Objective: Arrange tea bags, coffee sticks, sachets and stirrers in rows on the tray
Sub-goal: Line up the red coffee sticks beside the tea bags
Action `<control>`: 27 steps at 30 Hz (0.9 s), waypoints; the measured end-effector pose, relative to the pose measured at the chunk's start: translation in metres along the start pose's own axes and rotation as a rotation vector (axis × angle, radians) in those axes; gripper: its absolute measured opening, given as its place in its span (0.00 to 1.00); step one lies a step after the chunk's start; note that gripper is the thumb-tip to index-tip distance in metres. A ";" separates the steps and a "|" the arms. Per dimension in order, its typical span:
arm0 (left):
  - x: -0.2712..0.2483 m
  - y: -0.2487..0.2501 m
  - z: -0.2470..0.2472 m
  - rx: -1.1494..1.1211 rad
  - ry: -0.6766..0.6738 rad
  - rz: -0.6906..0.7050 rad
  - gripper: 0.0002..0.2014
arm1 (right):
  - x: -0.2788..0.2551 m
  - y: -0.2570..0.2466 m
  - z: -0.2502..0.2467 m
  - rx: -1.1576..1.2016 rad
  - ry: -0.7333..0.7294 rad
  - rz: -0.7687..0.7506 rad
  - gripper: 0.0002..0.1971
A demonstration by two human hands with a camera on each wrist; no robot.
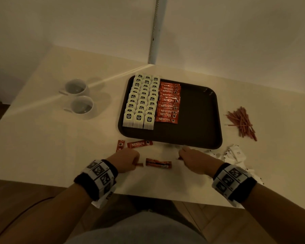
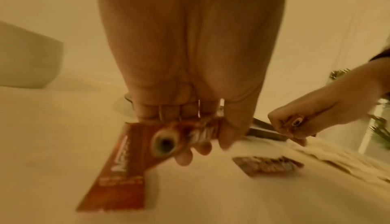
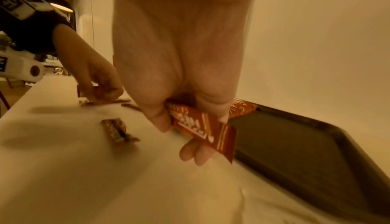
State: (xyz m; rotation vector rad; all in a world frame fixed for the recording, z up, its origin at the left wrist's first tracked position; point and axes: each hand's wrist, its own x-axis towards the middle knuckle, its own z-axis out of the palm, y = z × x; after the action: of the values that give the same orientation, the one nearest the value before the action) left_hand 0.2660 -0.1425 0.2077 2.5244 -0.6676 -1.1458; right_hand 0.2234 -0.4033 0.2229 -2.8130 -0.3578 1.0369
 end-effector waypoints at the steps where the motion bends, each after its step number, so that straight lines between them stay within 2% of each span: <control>1: -0.002 -0.002 -0.005 -0.067 0.028 0.000 0.02 | 0.003 -0.004 -0.005 0.033 0.024 0.008 0.11; 4: -0.004 -0.015 -0.016 -0.219 0.169 -0.063 0.06 | 0.016 -0.025 -0.018 0.139 0.057 0.003 0.11; 7: -0.002 -0.028 -0.017 -0.172 0.327 -0.235 0.17 | 0.030 -0.049 -0.021 0.101 0.028 -0.056 0.14; 9: 0.003 -0.033 -0.014 -0.095 0.321 -0.335 0.25 | 0.039 -0.058 -0.017 -0.002 0.003 -0.084 0.19; 11: 0.008 -0.035 -0.010 0.003 0.275 -0.360 0.24 | 0.046 -0.062 -0.010 -0.073 0.021 -0.128 0.20; 14: 0.009 -0.036 -0.009 0.029 0.277 -0.316 0.17 | 0.051 -0.065 -0.006 -0.100 0.031 -0.183 0.18; 18: 0.004 -0.034 -0.018 -0.147 0.347 -0.203 0.10 | 0.049 -0.067 -0.011 -0.036 -0.017 -0.180 0.13; 22: 0.006 -0.015 -0.021 -0.127 0.422 -0.013 0.06 | 0.044 -0.055 -0.032 0.297 -0.057 -0.108 0.13; 24: 0.011 -0.005 -0.018 -0.075 0.412 0.056 0.09 | 0.041 -0.048 -0.043 0.491 -0.046 -0.062 0.13; 27: 0.025 0.002 -0.010 0.085 0.330 0.099 0.25 | 0.037 -0.038 -0.058 0.716 0.038 0.011 0.09</control>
State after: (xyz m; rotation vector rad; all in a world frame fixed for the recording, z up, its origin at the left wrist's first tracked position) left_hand 0.2875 -0.1567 0.1991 2.6305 -0.7541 -0.6575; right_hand 0.2819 -0.3583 0.2511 -2.1835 0.0392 0.8812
